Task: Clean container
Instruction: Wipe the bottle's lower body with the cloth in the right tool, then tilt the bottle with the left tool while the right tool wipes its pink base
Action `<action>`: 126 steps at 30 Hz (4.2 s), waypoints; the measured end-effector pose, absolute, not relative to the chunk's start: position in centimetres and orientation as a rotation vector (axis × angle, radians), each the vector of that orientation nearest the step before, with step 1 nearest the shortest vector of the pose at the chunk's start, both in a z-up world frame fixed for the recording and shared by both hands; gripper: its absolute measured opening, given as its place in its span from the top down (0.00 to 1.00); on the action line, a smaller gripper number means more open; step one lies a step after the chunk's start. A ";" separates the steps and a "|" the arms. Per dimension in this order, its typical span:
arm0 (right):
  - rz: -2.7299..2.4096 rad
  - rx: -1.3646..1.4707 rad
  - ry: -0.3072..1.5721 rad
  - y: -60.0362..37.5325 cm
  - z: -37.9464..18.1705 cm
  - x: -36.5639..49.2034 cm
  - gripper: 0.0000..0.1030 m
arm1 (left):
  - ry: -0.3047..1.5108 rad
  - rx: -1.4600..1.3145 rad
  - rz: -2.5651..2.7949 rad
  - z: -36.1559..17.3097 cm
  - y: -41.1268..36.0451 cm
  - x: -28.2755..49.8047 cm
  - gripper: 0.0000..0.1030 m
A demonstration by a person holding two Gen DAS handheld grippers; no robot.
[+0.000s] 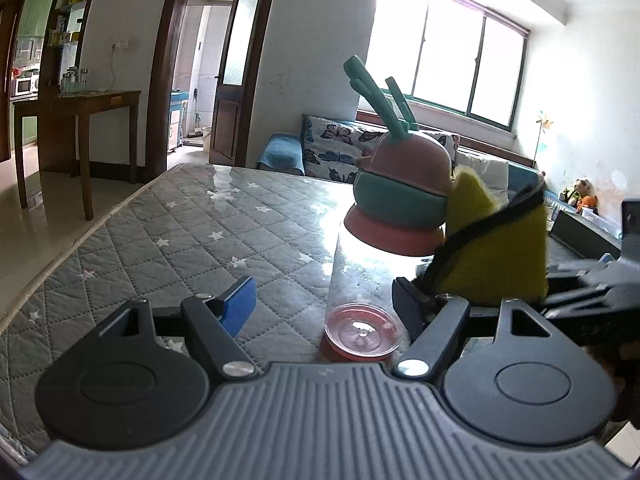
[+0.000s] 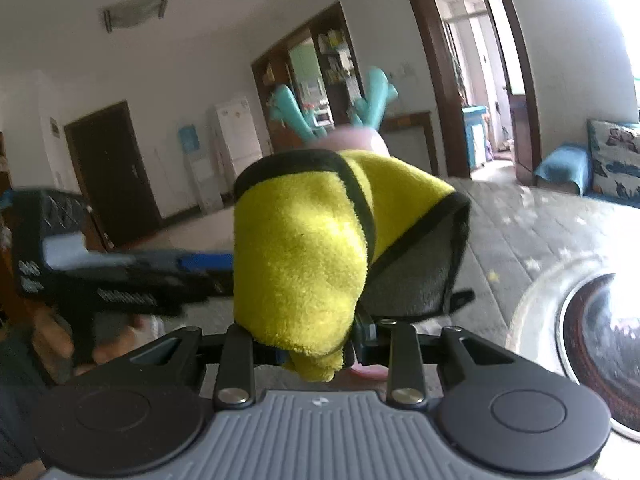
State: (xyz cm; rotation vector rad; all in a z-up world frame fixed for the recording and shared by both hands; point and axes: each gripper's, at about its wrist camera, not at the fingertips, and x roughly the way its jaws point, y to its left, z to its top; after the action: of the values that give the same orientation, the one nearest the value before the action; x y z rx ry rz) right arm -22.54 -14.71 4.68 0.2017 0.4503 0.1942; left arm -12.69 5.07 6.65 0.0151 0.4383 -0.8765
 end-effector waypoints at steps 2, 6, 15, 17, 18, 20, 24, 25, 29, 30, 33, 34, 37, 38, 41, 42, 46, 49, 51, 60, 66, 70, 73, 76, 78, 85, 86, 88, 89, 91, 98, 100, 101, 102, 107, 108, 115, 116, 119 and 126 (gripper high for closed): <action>0.194 0.239 0.482 -15.2 4.3 -22.3 0.72 | 0.437 0.012 -0.876 6.7 5.0 -12.7 0.27; 0.171 0.284 0.568 -16.3 3.7 -21.6 0.72 | 0.438 0.010 -0.881 6.7 4.7 -12.5 0.27; 0.101 0.404 0.720 -19.2 2.2 -21.1 0.49 | 0.416 0.006 -0.912 7.4 3.6 -13.0 0.22; 0.074 0.379 0.707 -19.3 2.6 -21.6 0.40 | 0.407 0.004 -0.918 7.6 3.3 -13.2 0.20; 0.061 0.366 0.701 -19.3 2.9 -21.9 0.39 | 0.405 0.002 -0.921 7.7 3.2 -13.3 0.20; 0.043 0.358 0.679 -19.6 3.5 -22.4 0.35 | 0.403 -0.003 -0.929 7.9 2.7 -13.5 0.20; 0.034 0.384 0.635 -20.3 4.3 -22.6 0.25 | 0.398 -0.003 -0.943 8.3 1.6 -13.7 0.20; 0.028 0.386 0.626 -20.4 4.3 -22.5 0.25 | 0.397 -0.003 -0.945 8.4 1.3 -13.7 0.20; -0.010 0.389 0.603 -20.5 3.2 -22.0 0.30 | 0.405 -0.002 -0.934 8.6 -0.2 -13.4 0.16; -0.019 0.392 0.602 -20.7 2.7 -21.8 0.38 | 0.405 0.002 -0.931 8.6 -0.7 -13.4 0.16; -0.027 0.413 0.602 -21.2 2.1 -21.5 0.53 | 0.404 0.021 -0.925 8.5 -2.1 -13.3 0.15; -0.029 0.419 0.600 -21.5 2.0 -21.5 0.53 | 0.401 0.031 -0.924 8.5 -2.5 -13.3 0.14; -0.030 0.414 0.595 -21.8 1.9 -21.4 0.54 | 0.390 0.050 -0.915 8.4 -3.8 -13.5 0.10; -0.031 0.405 0.595 -21.8 1.9 -21.5 0.54 | 0.386 0.052 -0.910 8.3 -4.2 -13.5 0.08; -0.032 0.378 0.592 -21.5 1.9 -21.4 0.54 | 0.386 0.049 -0.882 8.2 -5.3 -13.1 0.07; -0.029 0.381 0.591 -21.6 1.8 -21.4 0.54 | 0.387 0.044 -0.872 8.2 -5.6 -12.9 0.07; -0.026 0.399 0.584 -21.9 1.5 -21.4 0.54 | 0.404 0.019 -0.838 8.1 -6.5 -11.9 0.07; -0.025 0.422 0.580 -22.3 1.2 -21.5 0.54 | 0.442 -0.010 -0.808 7.7 -6.9 -10.7 0.07; -0.025 0.430 0.577 -22.6 1.0 -21.6 0.54 | 0.462 -0.030 -0.792 7.4 -7.1 -10.0 0.07; -0.015 0.440 0.572 -22.9 0.6 -21.6 0.54 | 0.499 -0.093 -0.818 7.3 -6.7 -8.2 0.19; 0.000 0.469 0.558 -22.7 0.5 -22.1 0.54 | 0.546 -0.229 -0.821 7.3 -4.5 -6.7 0.19; 0.007 0.474 0.553 -22.5 0.6 -22.1 0.54 | 0.543 -0.310 -0.845 7.9 -3.3 -6.4 0.19; 0.021 0.444 0.550 -21.9 0.9 -21.9 0.54 | 0.534 -0.345 -0.882 8.7 -3.3 -6.6 0.20; 0.036 0.394 0.544 -21.2 1.3 -21.8 0.54 | 0.523 -0.377 -0.925 9.4 -3.5 -7.0 0.20; 0.047 0.368 0.540 -20.8 1.5 -21.7 0.56 | 0.513 -0.393 -0.948 9.9 -3.6 -7.3 0.20; 0.076 0.333 0.540 -20.3 1.7 -21.7 0.59 | 0.482 -0.446 -0.997 11.0 -3.9 -7.5 0.21; 0.080 0.327 0.539 -20.2 1.7 -21.7 0.59 | 0.477 -0.456 -1.001 11.1 -3.9 -7.4 0.21; 0.095 0.321 0.536 -20.0 1.8 -21.8 0.61 | 0.459 -0.466 -0.996 11.2 -4.0 -7.4 0.21; 0.102 0.314 0.535 -19.9 1.8 -21.9 0.61 | 0.452 -0.471 -0.995 11.3 -4.0 -7.3 0.21; 0.114 0.297 0.537 -19.6 1.9 -22.2 0.61 | 0.444 -0.483 -0.992 11.3 -4.2 -7.2 0.21; 0.205 0.223 0.561 -17.6 2.3 -23.4 0.63 | 0.431 -0.546 -0.978 11.3 -4.2 -6.8 0.21; 0.230 0.186 0.566 -16.8 2.4 -23.7 0.63 | 0.420 -0.561 -0.984 11.6 -3.9 -6.8 0.21; 0.243 0.162 0.566 -16.3 2.4 -23.8 0.63 | 0.413 -0.565 -0.987 11.8 -3.8 -6.9 0.21; 0.257 0.144 0.565 -15.8 2.5 -23.9 0.63 | 0.407 -0.565 -0.994 11.9 -3.8 -7.0 0.21; 0.335 0.068 0.532 -14.0 3.2 -24.1 0.65 | 0.408 -0.532 -1.023 11.8 -4.2 -7.4 0.21; 0.344 0.051 0.523 -13.7 3.3 -24.1 0.67 | 0.410 -0.525 -1.026 11.7 -4.2 -7.5 0.21; 0.263 0.094 0.506 -14.9 3.0 -24.5 0.69 | 0.392 -0.483 -1.030 11.5 -3.8 -8.0 0.22; 0.249 0.100 0.504 -15.2 2.9 -24.5 0.69 | 0.390 -0.478 -1.028 11.5 -3.8 -8.2 0.22; 0.214 0.119 0.503 -16.1 2.8 -24.7 0.69 | 0.389 -0.468 -1.022 11.4 -3.6 -8.6 0.22; 0.134 0.189 0.489 -18.3 2.7 -24.7 0.69 | 0.393 -0.493 -1.016 11.2 -3.6 -9.0 0.22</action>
State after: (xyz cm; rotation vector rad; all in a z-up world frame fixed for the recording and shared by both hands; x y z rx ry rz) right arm -24.68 -18.28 2.75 0.1889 0.4893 0.1337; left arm -9.03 -3.56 11.25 -0.4934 0.3925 -1.0163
